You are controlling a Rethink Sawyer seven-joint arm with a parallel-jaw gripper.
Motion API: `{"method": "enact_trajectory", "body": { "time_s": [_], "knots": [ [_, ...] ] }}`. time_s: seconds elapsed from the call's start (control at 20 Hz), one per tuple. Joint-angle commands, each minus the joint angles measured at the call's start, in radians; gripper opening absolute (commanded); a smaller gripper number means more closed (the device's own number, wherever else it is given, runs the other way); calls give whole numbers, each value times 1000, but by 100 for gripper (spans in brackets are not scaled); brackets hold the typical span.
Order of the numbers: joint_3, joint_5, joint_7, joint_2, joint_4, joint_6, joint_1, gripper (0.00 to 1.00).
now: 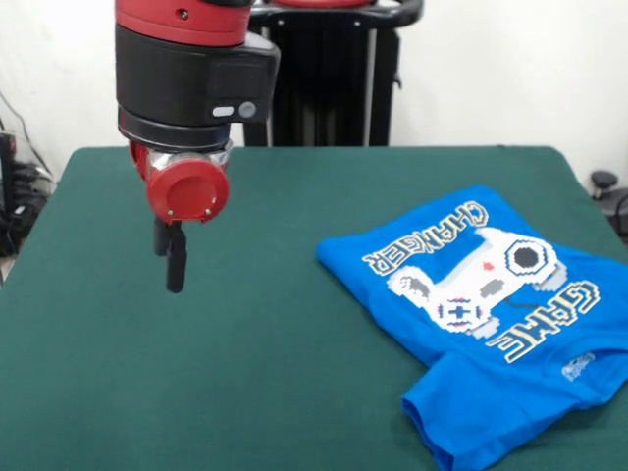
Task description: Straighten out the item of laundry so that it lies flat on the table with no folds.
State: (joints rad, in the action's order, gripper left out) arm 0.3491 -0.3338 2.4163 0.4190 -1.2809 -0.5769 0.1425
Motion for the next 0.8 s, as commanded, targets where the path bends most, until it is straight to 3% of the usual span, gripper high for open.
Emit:
{"method": "enact_trajectory", "body": {
  "time_s": [0.05,0.4,0.65,0.8],
  "knots": [
    [-51,108,-94,-15,74,-284,46,100],
    [-169,64,-3,-182,223,-256,70,100],
    [-138,33,145,-284,335,-260,4,100],
    [-136,8,192,-305,348,-259,-19,100]
  ]
}}
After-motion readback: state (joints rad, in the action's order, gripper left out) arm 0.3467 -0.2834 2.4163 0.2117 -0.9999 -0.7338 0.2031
